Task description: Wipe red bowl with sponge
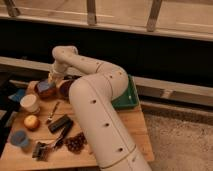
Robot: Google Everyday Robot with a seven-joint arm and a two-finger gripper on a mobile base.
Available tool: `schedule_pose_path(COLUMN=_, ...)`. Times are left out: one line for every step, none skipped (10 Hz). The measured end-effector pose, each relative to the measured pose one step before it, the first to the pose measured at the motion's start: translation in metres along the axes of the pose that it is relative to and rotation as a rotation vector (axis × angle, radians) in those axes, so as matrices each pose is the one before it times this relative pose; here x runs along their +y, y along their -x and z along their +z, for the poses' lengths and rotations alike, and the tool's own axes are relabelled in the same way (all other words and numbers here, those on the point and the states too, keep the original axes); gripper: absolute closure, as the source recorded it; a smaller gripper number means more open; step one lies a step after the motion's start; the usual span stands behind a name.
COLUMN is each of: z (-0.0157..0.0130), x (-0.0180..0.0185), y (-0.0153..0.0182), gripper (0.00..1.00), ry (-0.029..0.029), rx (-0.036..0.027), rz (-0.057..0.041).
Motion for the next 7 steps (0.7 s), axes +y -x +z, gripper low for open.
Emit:
schedule_pose_path(z=-0.00277, x=-0.0054, y=-0.00073, gripper=1.0, ry=-0.00867, rx=-0.00011, rz=0.00929)
schedule_pose_path(z=-0.00208, x=-0.00581, y=-0.0002, gripper=1.0, ry=-0.00993, rx=-0.00003, rz=0.00926)
schedule_pose_path(z=-0.00197, x=-0.00726, y=0.00331, gripper=1.0, ry=-0.00843, rx=-0.00742, rz=0.00893)
schedule_pose_path(z=-0.00138, x=-0.00546, y=0.00457, gripper=1.0, ry=-0.00208, rx=-0.00971, rz=0.00418)
schedule_pose_path(z=-0.00043, x=0.00064, y=0.00678, gripper=1.0, ry=0.00277, rx=-0.01191, rz=-0.00818)
schedule_pose_path(z=0.00255, x=0.00623, y=0.00747, gripper=1.0, ry=0.0082, rx=-0.01006, rz=-0.01583)
schedule_pose_path(z=0.00455, x=0.01184, y=0.00876, gripper=1.0, ry=0.01629, rx=-0.01046, rz=-0.02724)
